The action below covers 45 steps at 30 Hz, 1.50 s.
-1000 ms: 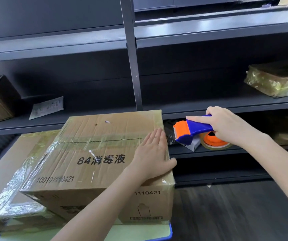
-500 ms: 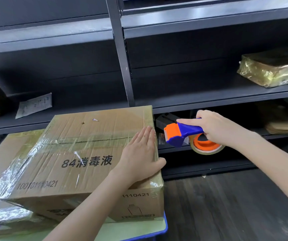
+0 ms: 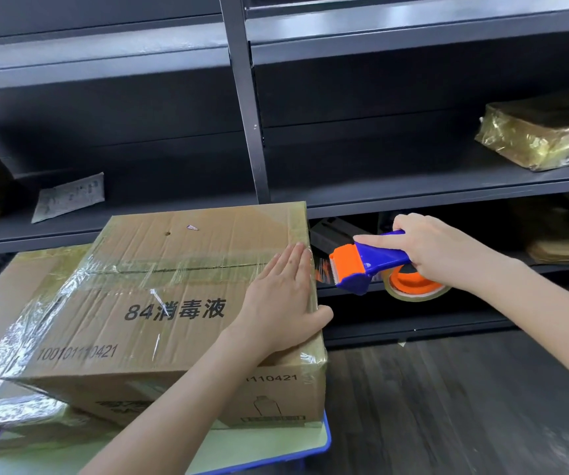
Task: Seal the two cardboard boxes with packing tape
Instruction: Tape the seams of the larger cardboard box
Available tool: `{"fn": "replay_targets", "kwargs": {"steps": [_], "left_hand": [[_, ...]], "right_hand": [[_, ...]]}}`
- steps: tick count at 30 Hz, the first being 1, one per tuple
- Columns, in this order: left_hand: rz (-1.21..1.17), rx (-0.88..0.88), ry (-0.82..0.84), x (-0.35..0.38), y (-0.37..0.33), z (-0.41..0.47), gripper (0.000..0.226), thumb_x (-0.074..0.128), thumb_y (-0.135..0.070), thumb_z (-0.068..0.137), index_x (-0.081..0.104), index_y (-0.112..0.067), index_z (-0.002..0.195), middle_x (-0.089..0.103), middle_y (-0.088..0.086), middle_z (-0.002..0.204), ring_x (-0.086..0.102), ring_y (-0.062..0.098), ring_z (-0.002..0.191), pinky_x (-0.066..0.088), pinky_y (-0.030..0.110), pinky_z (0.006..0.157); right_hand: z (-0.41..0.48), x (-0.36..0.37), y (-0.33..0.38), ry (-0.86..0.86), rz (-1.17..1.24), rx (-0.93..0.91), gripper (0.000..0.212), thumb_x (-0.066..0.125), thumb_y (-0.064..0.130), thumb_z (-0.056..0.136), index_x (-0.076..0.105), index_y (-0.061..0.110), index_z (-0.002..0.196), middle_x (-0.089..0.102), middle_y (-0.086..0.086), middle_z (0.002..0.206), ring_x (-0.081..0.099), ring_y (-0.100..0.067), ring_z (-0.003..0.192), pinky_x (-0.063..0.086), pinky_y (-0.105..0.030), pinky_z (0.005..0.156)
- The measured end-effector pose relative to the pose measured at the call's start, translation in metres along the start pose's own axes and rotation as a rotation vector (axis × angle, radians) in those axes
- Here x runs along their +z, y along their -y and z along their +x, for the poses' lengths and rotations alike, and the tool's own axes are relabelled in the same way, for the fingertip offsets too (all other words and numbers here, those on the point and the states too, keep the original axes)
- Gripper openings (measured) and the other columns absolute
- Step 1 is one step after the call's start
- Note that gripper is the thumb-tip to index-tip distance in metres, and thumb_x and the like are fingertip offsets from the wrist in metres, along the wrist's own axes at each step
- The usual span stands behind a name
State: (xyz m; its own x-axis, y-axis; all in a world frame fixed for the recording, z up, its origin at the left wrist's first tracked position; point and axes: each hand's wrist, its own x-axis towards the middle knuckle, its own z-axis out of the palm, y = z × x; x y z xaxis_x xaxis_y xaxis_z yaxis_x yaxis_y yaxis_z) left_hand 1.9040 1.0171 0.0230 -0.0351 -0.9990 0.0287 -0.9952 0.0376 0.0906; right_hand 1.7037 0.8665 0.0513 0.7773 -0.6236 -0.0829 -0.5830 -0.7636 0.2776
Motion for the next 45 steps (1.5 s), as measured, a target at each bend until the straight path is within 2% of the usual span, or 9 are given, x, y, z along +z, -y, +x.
{"fn": "replay_targets", "kwargs": {"steps": [12,16,19,22,25,31,37,41,45], "left_hand": [[0.041,0.033,-0.018,0.000,0.001,0.000,0.080,0.030,-0.050,0.089,-0.002,-0.008,0.150,-0.005,0.009,0.158,-0.006,0.016,0.145,-0.004,0.026,0.115],[0.053,0.009,-0.034,-0.009,-0.001,0.005,0.082,0.036,-0.056,0.087,0.010,-0.011,0.151,0.007,0.004,0.158,0.013,0.019,0.144,0.023,0.029,0.112],[0.119,0.022,-0.044,-0.012,-0.004,0.002,0.084,0.035,-0.061,0.086,0.015,-0.012,0.150,0.014,0.002,0.156,0.022,0.019,0.140,0.032,0.029,0.105],[0.161,0.053,-0.083,-0.015,0.000,0.003,0.083,0.031,-0.067,0.083,0.026,-0.013,0.146,0.026,-0.002,0.148,0.035,0.016,0.131,0.039,0.027,0.096],[0.195,0.192,-0.113,-0.015,0.003,0.010,0.068,0.032,-0.062,0.087,0.041,-0.020,0.140,0.032,-0.006,0.146,0.024,0.015,0.137,0.031,0.029,0.105],[0.039,0.249,-0.055,-0.005,0.004,0.013,0.055,0.030,-0.048,0.084,0.062,-0.007,0.103,0.057,0.003,0.115,0.024,0.021,0.137,0.022,0.029,0.109],[0.004,0.214,0.023,-0.006,0.002,0.013,0.064,0.036,-0.056,0.092,0.045,-0.009,0.135,0.034,-0.001,0.148,0.007,0.011,0.143,0.007,0.029,0.115],[-0.488,0.132,0.158,-0.026,0.020,0.007,0.060,0.035,-0.048,0.097,0.022,-0.022,0.149,0.020,-0.008,0.155,0.013,0.008,0.142,0.006,0.019,0.112],[-0.358,-0.014,-0.015,-0.035,0.077,-0.022,0.041,0.034,-0.040,0.099,0.049,-0.024,0.134,0.046,-0.008,0.141,0.043,0.013,0.127,0.029,0.018,0.096]], "right_hand": [[0.017,-0.021,0.024,-0.104,-0.059,-0.121,0.061,0.049,0.026,0.093,0.019,0.046,0.143,0.035,-0.003,0.091,0.033,-0.017,0.083,0.025,-0.029,0.072],[0.024,-0.029,0.028,-0.130,-0.061,-0.123,0.054,0.042,0.018,0.095,0.030,0.045,0.140,0.037,-0.002,0.089,0.039,-0.020,0.087,0.027,-0.030,0.072],[0.017,-0.008,0.035,0.005,-0.299,-0.168,0.039,0.035,0.025,0.099,0.043,0.041,0.134,0.052,-0.003,0.113,0.047,-0.026,0.108,0.031,-0.031,0.080],[0.011,0.012,0.032,0.069,-0.268,-0.067,0.047,0.035,0.024,0.099,0.028,0.043,0.141,0.050,-0.006,0.114,0.049,-0.026,0.106,0.036,-0.032,0.083],[0.017,0.007,0.028,-0.036,-0.155,0.079,0.057,0.046,0.028,0.094,0.021,0.038,0.144,0.048,-0.011,0.113,0.047,-0.029,0.106,0.037,-0.034,0.085],[0.015,-0.002,0.036,-0.118,-0.054,0.203,0.087,0.066,0.044,0.081,0.012,0.029,0.146,0.041,-0.015,0.123,0.041,-0.027,0.113,0.037,-0.034,0.090],[0.008,-0.014,0.046,-0.265,0.046,0.325,0.078,0.046,0.055,0.085,0.011,0.024,0.146,0.041,-0.016,0.115,0.042,-0.025,0.102,0.034,-0.035,0.084],[0.012,-0.025,0.061,-0.330,0.080,0.352,0.076,0.041,0.056,0.087,0.010,0.020,0.147,0.041,-0.017,0.108,0.040,-0.025,0.094,0.028,-0.033,0.075],[0.025,-0.040,0.092,-0.400,0.065,0.341,0.074,0.044,0.048,0.092,0.012,0.012,0.148,0.042,-0.017,0.105,0.039,-0.027,0.091,0.025,-0.033,0.073]]}}
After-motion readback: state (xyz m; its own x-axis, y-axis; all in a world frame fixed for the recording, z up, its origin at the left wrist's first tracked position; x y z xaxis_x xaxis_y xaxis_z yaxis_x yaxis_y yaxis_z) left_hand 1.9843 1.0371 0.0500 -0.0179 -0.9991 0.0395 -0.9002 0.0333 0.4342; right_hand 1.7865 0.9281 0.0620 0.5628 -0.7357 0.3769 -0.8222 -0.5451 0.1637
